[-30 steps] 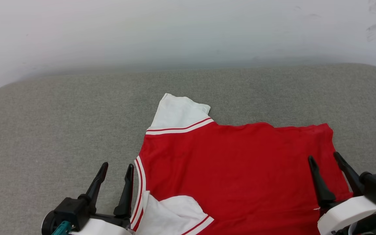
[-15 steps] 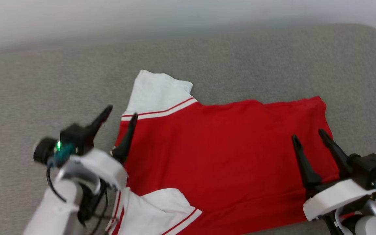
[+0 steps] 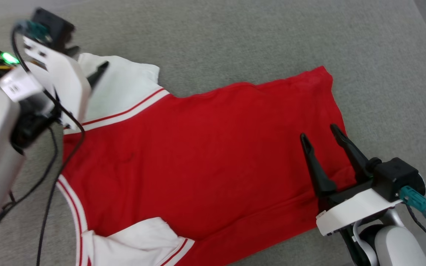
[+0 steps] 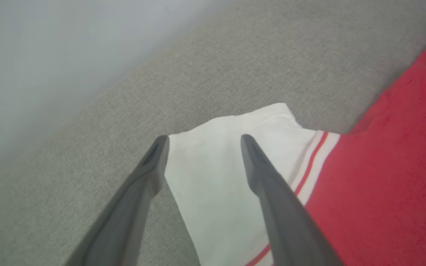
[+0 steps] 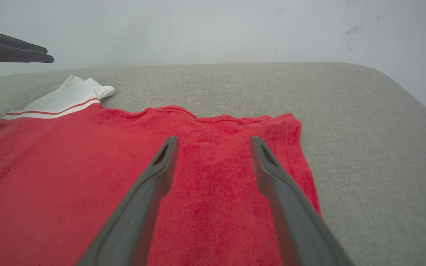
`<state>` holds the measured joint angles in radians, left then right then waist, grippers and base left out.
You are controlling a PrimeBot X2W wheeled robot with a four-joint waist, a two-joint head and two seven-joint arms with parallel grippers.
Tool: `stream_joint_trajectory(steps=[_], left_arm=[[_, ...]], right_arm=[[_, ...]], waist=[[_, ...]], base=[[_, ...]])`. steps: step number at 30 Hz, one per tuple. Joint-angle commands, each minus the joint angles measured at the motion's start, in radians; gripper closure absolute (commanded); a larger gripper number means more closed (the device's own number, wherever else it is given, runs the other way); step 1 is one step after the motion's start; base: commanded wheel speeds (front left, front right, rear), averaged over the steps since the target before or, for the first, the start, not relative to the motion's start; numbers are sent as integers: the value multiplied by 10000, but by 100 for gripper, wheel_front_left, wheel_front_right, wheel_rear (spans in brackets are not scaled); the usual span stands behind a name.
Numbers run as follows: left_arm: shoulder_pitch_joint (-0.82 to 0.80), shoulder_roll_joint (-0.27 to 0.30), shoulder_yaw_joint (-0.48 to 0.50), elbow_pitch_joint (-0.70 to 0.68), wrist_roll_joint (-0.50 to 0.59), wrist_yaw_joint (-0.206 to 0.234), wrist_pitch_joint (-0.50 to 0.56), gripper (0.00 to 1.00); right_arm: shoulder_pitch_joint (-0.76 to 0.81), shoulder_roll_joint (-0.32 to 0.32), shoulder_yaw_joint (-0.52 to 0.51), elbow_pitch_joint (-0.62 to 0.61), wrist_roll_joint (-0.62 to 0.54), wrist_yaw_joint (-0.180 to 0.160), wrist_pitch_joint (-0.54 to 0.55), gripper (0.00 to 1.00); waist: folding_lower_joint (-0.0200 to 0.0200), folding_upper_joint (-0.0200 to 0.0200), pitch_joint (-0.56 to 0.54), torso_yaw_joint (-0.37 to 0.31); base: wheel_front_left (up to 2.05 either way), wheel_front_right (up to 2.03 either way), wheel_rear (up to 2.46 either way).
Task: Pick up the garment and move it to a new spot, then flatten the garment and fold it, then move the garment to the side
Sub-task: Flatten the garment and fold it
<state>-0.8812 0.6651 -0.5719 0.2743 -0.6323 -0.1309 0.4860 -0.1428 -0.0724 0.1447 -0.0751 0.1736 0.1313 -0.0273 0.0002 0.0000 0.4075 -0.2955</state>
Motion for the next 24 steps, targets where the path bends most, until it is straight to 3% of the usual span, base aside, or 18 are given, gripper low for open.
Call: stream_joint_trajectory(steps=[1, 8, 20, 21, 22, 23, 24], left_arm=[[-328, 188, -71, 246, -263, 9, 437, 0], [-1557, 675, -184, 1761, -879, 56, 2339, 0], [-1323, 728, -631, 2844, -963, 101, 3263, 0], [-1265, 675, -664, 2841, -1023, 79, 3231, 25], [-1227, 605, -645, 2846, -1104, 73, 3118, 89], [-1192, 527, -627, 2863, -1179, 66, 3050, 100], [-1180, 481, -618, 2898, -1230, 72, 2990, 100]], right_arm=[[-195, 80, 85, 66, -1, -12, -122, 0], [-459, 176, 427, 419, 101, -12, -420, 0], [-525, 229, 608, 628, 160, -12, -493, 0], [-539, 229, 612, 627, 164, -12, -485, 0], [-549, 232, 613, 621, 166, -12, -479, 0], [-560, 233, 612, 620, 157, -12, -462, 0], [-561, 231, 604, 619, 138, -12, -446, 0]], waist=[[-2, 0, 457, -465], [-2, 0, 793, -920], [-2, 0, 910, -1122], [-2, 0, 921, -1118], [-2, 0, 930, -1110], [-2, 0, 933, -1099], [-2, 0, 933, -1085]], base=[[0, 0, 0], [0, 0, 0], [0, 0, 0], [0, 0, 0], [0, 0, 0], [0, 0, 0], [0, 0, 0]])
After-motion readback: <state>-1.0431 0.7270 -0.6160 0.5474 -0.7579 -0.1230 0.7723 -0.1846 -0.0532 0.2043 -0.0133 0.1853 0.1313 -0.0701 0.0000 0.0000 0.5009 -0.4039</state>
